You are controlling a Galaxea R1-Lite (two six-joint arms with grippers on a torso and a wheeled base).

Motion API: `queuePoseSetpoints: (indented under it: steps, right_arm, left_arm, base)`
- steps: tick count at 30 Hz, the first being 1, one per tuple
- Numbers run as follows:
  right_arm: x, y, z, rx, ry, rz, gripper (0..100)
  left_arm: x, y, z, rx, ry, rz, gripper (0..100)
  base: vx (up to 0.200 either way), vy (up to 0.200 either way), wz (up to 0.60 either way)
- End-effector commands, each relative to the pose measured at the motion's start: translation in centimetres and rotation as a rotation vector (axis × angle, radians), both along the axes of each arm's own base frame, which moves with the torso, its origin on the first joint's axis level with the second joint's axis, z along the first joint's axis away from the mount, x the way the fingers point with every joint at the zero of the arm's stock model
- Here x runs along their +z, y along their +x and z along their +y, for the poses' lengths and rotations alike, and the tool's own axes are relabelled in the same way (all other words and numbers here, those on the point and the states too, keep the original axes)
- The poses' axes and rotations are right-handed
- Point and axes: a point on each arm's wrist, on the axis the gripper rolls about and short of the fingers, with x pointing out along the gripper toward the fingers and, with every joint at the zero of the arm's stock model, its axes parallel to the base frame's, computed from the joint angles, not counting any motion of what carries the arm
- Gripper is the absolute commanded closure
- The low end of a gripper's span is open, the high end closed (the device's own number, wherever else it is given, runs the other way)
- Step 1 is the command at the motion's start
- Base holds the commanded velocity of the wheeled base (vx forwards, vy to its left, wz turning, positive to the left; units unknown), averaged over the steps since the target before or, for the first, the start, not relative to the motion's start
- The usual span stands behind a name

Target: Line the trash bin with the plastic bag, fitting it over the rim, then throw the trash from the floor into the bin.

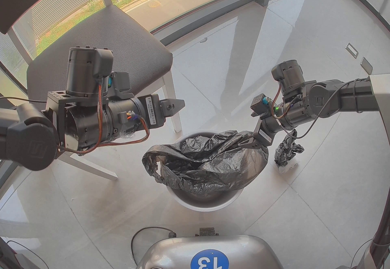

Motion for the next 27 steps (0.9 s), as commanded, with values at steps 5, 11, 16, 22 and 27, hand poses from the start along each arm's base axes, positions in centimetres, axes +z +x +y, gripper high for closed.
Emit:
queuePoseSetpoints:
  steps: [5, 11, 16, 22, 27]
  right_arm:
    - [-1.7, 1.5, 0.4, -0.005, -0.01, 0.019, 0]
    - [-2.9, 2.1, 0.7, -0.005, -0.019, 0.037, 0]
    - [-2.7, 2.8, 0.9, -0.008, -0.01, 0.016, 0]
    - [-2.4, 3.7, 1.0, -0.015, 0.001, -0.011, 0]
    - [-2.4, 3.7, 1.3, -0.011, 0.004, -0.01, 100]
  left_arm:
    - [0.3, 0.1, 0.0, -0.009, -0.017, -0.019, 0]
    - [0.3, 0.2, 0.0, -0.007, -0.017, -0.021, 0]
    - [0.5, 0.2, -0.1, -0.009, -0.025, -0.033, 0]
    - [0.6, 0.3, -0.1, -0.016, -0.031, -0.038, 0]
    - [0.5, 0.3, -0.1, -0.018, -0.03, -0.036, 0]
  base:
    - [0.0, 0.0, 0.0]
    - [0.0, 0.0, 0.0]
    - [0.0, 0.0, 0.0]
    - [0.0, 0.0, 0.0]
    - [0.0, 0.0, 0.0]
